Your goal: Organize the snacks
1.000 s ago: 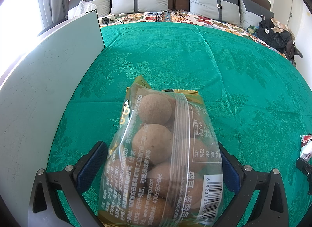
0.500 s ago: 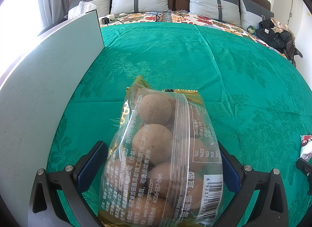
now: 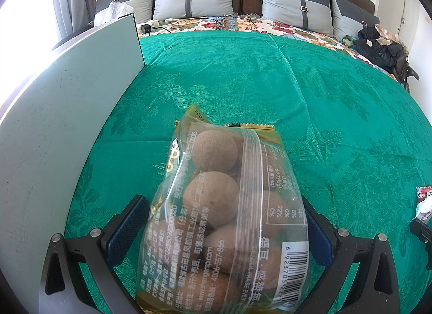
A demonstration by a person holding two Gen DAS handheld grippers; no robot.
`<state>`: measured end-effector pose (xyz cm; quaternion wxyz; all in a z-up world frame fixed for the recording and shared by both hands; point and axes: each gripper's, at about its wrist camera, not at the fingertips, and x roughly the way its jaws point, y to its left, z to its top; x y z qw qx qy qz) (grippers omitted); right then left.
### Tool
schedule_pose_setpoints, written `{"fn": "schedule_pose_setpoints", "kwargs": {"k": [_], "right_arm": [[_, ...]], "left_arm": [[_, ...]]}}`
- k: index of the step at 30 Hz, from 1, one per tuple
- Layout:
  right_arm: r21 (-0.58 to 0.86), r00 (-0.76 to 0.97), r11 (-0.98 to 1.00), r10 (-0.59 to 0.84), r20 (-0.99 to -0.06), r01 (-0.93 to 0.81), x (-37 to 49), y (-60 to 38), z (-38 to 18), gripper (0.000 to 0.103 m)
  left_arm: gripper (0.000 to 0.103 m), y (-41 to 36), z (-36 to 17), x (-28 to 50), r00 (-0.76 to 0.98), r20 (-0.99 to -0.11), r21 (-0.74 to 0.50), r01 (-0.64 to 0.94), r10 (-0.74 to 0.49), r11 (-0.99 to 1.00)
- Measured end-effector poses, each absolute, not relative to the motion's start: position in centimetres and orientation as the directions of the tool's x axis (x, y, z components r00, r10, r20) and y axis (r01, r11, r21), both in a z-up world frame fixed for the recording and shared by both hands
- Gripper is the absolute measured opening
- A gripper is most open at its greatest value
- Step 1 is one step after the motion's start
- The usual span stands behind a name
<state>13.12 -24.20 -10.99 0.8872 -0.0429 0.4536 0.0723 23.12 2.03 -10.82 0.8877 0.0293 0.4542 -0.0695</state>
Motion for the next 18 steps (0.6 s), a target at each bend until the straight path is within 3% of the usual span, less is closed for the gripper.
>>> {"fn": "schedule_pose_setpoints", "kwargs": {"k": [13,18], "right_arm": [[-0.01,0.578,0.986,0.089,-0.811,-0.167,13.1,-24.2,-11.0,0.103],[-0.011,0.578,0.986,0.089,-0.811,-0.167,13.1,-24.2,-11.0,0.103]], "left_arm": [[0.103,2.1,-10.8,23.1,0.575,-0.812,-0.012,0.151,-0.098,0.988],[0.102,3.2,-10.0,23.2,0.362,-0.919,-0.07,0.243,-0.157,0.968]]}}
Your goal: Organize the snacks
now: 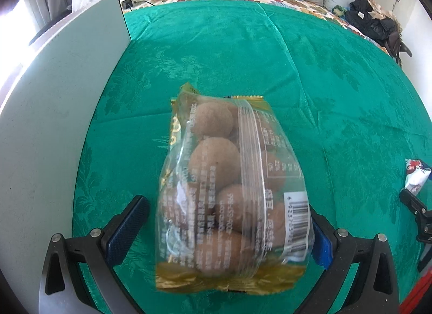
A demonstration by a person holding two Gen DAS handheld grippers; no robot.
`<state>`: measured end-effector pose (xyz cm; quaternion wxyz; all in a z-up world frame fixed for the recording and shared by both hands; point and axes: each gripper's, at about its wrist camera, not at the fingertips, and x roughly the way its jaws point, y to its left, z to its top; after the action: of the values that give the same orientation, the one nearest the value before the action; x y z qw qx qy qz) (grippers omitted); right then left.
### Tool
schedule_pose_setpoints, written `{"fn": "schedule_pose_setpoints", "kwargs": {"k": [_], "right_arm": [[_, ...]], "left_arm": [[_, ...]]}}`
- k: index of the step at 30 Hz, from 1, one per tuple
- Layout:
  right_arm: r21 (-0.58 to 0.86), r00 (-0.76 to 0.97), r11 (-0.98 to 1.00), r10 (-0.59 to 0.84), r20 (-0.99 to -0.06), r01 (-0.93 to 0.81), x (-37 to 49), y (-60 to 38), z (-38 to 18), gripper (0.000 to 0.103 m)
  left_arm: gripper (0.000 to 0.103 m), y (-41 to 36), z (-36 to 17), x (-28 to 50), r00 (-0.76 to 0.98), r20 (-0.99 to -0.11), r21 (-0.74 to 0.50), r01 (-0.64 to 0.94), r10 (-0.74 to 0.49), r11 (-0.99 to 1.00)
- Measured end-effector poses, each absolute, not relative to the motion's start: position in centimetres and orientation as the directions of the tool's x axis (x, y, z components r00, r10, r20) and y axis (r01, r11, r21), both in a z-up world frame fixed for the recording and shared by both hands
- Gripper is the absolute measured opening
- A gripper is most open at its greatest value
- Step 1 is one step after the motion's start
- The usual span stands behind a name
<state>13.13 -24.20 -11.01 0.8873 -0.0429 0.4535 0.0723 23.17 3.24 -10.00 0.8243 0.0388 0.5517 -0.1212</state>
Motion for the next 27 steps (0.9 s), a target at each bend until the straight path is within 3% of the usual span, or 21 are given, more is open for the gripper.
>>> {"fn": "schedule_pose_setpoints", "kwargs": {"k": [3,9,10,11,12,14,17,19,20,21,22,25,27], "right_arm": [[-0.01,0.578,0.986,0.089,-0.811,-0.167,13.1,-24.2,-11.0,0.103],[-0.005,0.532,0.98,0.104,-0.84,-0.2,13.7,-24.2,-10.8,0.103],[0.005,0.489,0.975,0.116,-0.865,-0.224,14.2,-24.3,-10.7,0.102],[0.025,0.454,0.974,0.128,-0.882,-0.226,14.5,-24.8,-10.2,0.1],[0.069,0.434,0.975,0.158,-0.887,-0.213,14.6,-25.6,-9.7,0.1],[0.141,0.419,0.972,0.209,-0.884,-0.187,14.4,-27.0,-8.6,0.1],[0.115,0.4,0.971,0.193,-0.896,-0.211,14.7,-27.0,-8.0,0.098],[0.129,0.407,0.958,0.228,-0.884,-0.257,14.7,-26.2,-7.6,0.076],[0.154,0.393,0.949,0.258,-0.883,-0.275,14.9,-25.7,-7.8,0.052],[0.164,0.37,0.946,0.264,-0.891,-0.279,15.2,-25.2,-8.2,0.046],[0.159,0.345,0.948,0.252,-0.904,-0.276,15.3,-24.7,-8.8,0.047],[0.155,0.329,0.942,0.253,-0.91,-0.297,14.9,-23.9,-8.8,0.036],[0.157,0.347,0.947,0.253,-0.903,-0.281,14.4,-23.9,-7.9,0.034]], "left_arm": [[0.099,4.7,-8.7,22.7,0.357,-0.897,-0.178,0.248,-0.26,0.952],[0.098,0.1,-7.8,23.3,0.42,-0.898,0.025,0.345,-0.13,0.938],[0.095,-0.4,-8.2,23.6,0.416,-0.903,0.053,0.358,-0.108,0.932],[0.081,-0.8,-8.4,23.7,0.424,-0.902,0.089,0.361,-0.078,0.928],[0.075,-0.9,-8.5,23.6,0.427,-0.902,0.105,0.364,-0.066,0.926],[0.072,-0.5,-8.4,23.2,0.437,-0.894,0.077,0.369,-0.099,0.926],[0.069,0.7,-8.2,22.2,0.428,-0.893,0.027,0.359,-0.139,0.933],[0.069,1.4,-7.8,21.3,0.417,-0.892,-0.021,0.345,-0.173,0.938],[0.069,1.9,-7.6,20.8,0.413,-0.891,-0.043,0.336,-0.188,0.941],[0.069,2.3,-7.2,20.3,0.412,-0.889,-0.062,0.328,-0.201,0.943],[0.069,2.8,-6.8,19.7,0.412,-0.885,-0.082,0.319,-0.216,0.944],[0.069,4.2,-5.0,17.7,0.428,-0.863,-0.139,0.309,-0.268,0.941],[0.069,5.1,-3.1,16.1,0.447,-0.839,-0.185,0.304,-0.311,0.935]]}}
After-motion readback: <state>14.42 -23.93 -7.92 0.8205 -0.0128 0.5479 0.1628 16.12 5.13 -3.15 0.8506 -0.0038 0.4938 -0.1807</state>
